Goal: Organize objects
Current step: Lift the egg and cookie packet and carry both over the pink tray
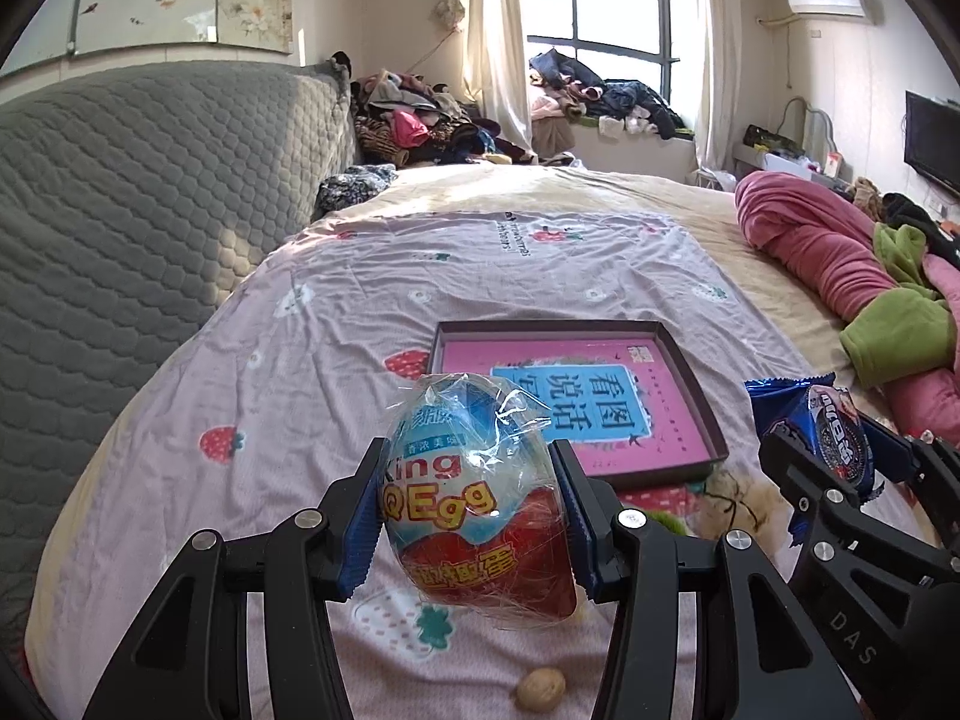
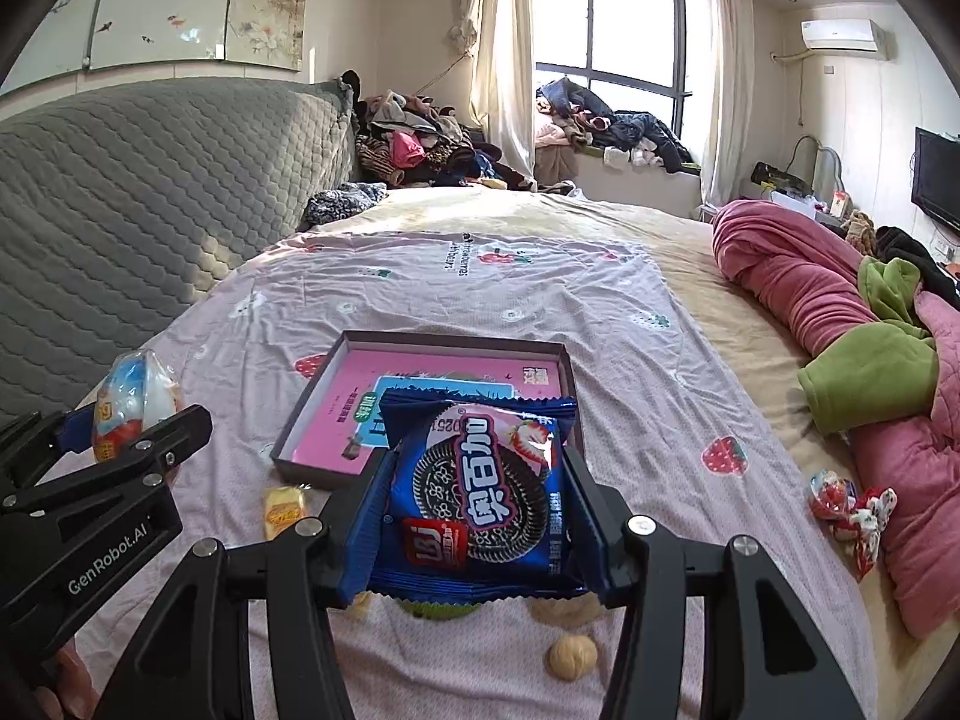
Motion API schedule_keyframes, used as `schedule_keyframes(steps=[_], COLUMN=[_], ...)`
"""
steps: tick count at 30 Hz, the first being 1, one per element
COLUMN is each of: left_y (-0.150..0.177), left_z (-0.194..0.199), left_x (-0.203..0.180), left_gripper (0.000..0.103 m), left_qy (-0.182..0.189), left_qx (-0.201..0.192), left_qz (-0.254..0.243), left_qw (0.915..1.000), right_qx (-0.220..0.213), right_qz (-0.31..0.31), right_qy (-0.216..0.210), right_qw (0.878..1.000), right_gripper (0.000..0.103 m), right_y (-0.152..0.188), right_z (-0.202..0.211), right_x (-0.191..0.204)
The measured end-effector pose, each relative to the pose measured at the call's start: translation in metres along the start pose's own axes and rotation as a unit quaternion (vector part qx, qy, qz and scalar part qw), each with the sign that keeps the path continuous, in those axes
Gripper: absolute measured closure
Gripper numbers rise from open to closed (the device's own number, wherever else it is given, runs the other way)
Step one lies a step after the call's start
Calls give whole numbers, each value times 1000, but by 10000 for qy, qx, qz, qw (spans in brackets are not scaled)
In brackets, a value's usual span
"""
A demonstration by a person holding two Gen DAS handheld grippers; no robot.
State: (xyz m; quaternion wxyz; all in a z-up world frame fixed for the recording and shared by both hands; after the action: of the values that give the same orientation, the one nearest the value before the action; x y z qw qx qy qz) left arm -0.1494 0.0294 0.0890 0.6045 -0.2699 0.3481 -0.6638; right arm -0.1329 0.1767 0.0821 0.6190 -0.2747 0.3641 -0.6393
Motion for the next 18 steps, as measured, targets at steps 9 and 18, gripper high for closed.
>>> schedule_keyframes(steps=[9,18], left_y=[-25,-48], left_z=[-45,-98], left_x=[-2,5], left_gripper=[50,50], left_qy=[-28,-89], left_qx=[27,90], left_qz=[-6,-4], left_qw=[10000,9999], right_qx=[-15,-41], right_qz=[37,89], right_qy=[50,24], right_qw=[10000,9999], right_gripper=[49,49], right_y=[-23,-53], right_z=[-39,-82], right_x=[-5,-9])
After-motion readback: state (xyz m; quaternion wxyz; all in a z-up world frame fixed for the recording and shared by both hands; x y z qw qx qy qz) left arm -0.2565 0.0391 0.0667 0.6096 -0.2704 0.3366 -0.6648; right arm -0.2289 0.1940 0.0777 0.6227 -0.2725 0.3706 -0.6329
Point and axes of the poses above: each gripper's, at about its wrist camera, not at the fingertips, and z roughly against the way its jaws point, x to its left, y to its underside, the point moved 4 cm from there along -z, roughly the way its jaws point, and after that the axes turned 8 degrees about y, right-handed, at the moved point
